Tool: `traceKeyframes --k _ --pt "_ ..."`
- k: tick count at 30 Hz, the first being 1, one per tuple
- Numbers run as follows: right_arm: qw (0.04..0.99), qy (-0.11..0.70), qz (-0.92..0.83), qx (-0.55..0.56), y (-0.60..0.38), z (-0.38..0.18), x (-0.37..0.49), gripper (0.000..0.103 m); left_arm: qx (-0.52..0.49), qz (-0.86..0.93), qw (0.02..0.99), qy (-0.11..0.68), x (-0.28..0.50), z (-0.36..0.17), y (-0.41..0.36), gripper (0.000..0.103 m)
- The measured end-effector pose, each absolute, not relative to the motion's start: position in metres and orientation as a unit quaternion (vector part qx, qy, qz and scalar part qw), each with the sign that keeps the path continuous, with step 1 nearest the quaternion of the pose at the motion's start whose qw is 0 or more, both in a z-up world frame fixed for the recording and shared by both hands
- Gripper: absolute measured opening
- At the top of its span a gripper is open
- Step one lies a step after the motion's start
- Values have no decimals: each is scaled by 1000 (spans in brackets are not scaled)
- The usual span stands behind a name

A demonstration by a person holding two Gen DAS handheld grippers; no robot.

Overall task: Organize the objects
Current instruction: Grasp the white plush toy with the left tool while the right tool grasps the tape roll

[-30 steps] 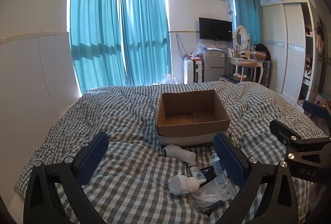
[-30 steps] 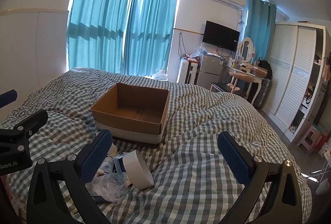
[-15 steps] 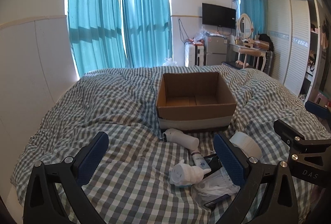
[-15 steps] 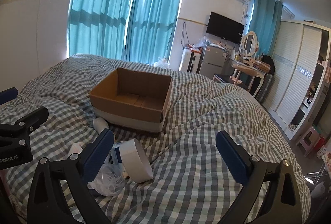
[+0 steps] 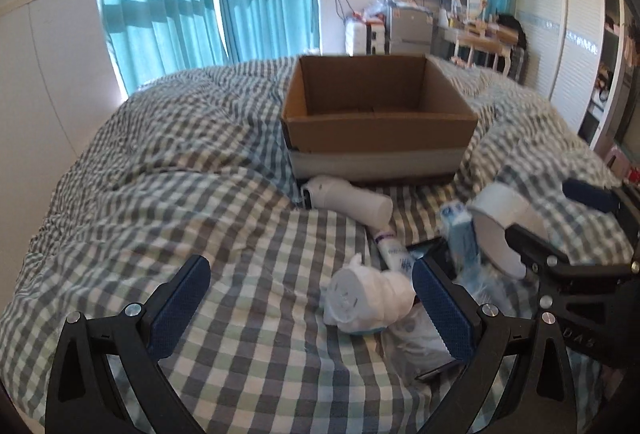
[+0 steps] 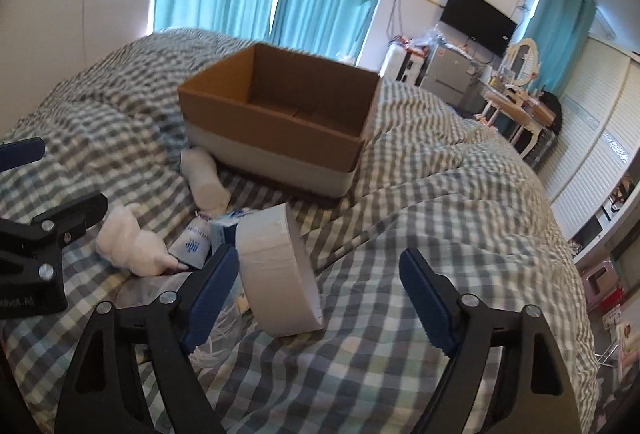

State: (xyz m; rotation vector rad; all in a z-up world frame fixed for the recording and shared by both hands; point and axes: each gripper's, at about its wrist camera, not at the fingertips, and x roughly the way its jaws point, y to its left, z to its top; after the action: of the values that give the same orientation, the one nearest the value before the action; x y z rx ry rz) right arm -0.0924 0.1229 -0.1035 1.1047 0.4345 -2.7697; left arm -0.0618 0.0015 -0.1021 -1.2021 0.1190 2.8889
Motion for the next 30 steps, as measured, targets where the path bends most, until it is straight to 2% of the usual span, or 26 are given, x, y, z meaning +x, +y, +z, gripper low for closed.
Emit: traceKeyframes --k 2,4,12,14,16,18,20,26,30 --pt "75 137 -914 374 122 -107 -99 78 -400 915 8 52 -66 -113 7 103" --pt "85 132 -911 382 122 -109 -103 61 -416 908 17 57 -70 -124 10 103" --pt "121 110 -906 390 124 -107 -102 30 -466 883 36 36 -90 -145 12 103" --pt "126 107 -906 390 124 -106 -101 28 -478 876 49 42 -94 -151 19 102" --pt "129 104 -907 387 125 -105 -98 28 -485 871 61 39 -99 -155 22 94" --pt "132 97 -908 385 128 -104 -96 27 -490 867 85 24 -99 -157 23 69" --pt "135 94 -908 386 129 -103 -95 13 -492 865 99 16 -98 -158 23 61" --pt "129 101 -913 375 127 -96 -90 12 -465 880 94 22 -83 -144 22 61" --pt "133 101 -916 365 130 -85 -81 7 -436 896 83 16 -70 -125 19 61"
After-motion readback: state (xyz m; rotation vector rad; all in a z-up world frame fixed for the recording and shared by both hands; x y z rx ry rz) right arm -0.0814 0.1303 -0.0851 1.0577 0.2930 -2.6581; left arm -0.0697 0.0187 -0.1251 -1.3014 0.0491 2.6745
